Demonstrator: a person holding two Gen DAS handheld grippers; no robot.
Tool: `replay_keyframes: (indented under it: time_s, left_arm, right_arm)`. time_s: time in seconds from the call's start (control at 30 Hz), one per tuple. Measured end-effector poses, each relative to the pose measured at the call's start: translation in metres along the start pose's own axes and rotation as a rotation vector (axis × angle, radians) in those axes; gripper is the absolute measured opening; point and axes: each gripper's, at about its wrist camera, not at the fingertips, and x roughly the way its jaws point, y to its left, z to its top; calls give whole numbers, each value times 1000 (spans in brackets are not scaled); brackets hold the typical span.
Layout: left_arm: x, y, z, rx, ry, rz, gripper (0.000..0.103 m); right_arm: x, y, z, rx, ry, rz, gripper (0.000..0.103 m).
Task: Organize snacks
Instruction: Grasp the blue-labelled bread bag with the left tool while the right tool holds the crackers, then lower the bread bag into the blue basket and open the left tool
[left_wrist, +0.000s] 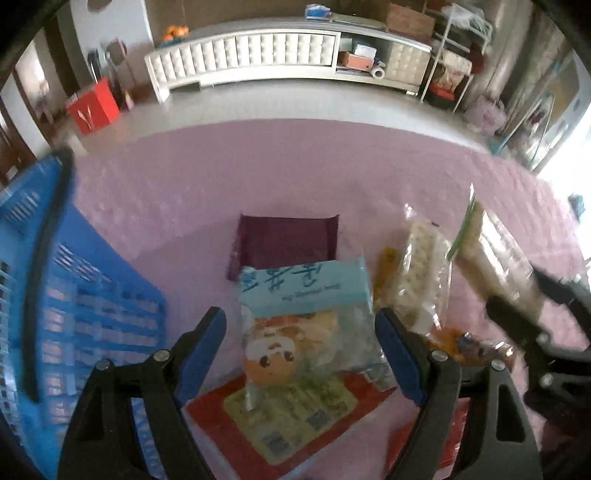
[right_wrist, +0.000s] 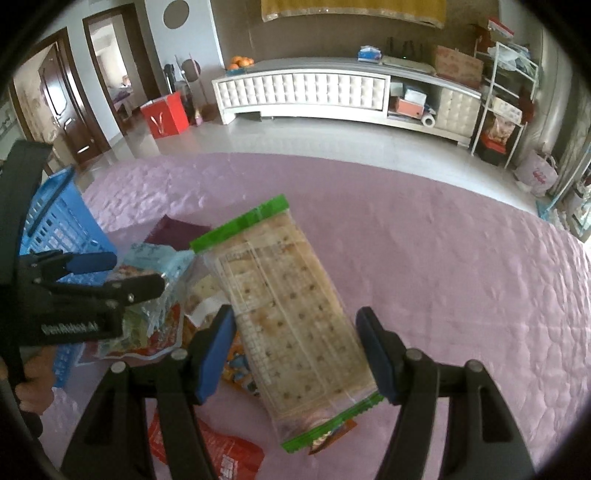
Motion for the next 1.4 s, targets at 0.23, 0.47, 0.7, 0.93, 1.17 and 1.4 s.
replay_keyframes:
  time_s: [0.23, 0.47, 0.7, 0.93, 1.17, 1.4]
  left_arm:
    - [11, -12, -2, 53, 9, 11, 70]
    - [-7, -27, -20, 95, -33, 23, 63]
    - [-52, -29, -38, 111, -90, 6, 63]
    - [-103, -28, -54, 125, -167, -6, 63]
    - [-161, -21, -70, 131, -253, -13, 63]
    - [-211, 9, -79, 112, -326, -5, 63]
  right_arm:
    - [-2, -4, -2, 14, 11, 8, 71]
    - [-13, 2, -4, 34, 25, -14, 71]
    - [-56, 18, 0, 40, -12, -51, 71]
    - [-114, 43, -3, 16, -66, -92, 71]
    - [-159, 73, -3, -8, -123, -85, 71]
    - [-189, 108, 3, -31, -185, -59, 71]
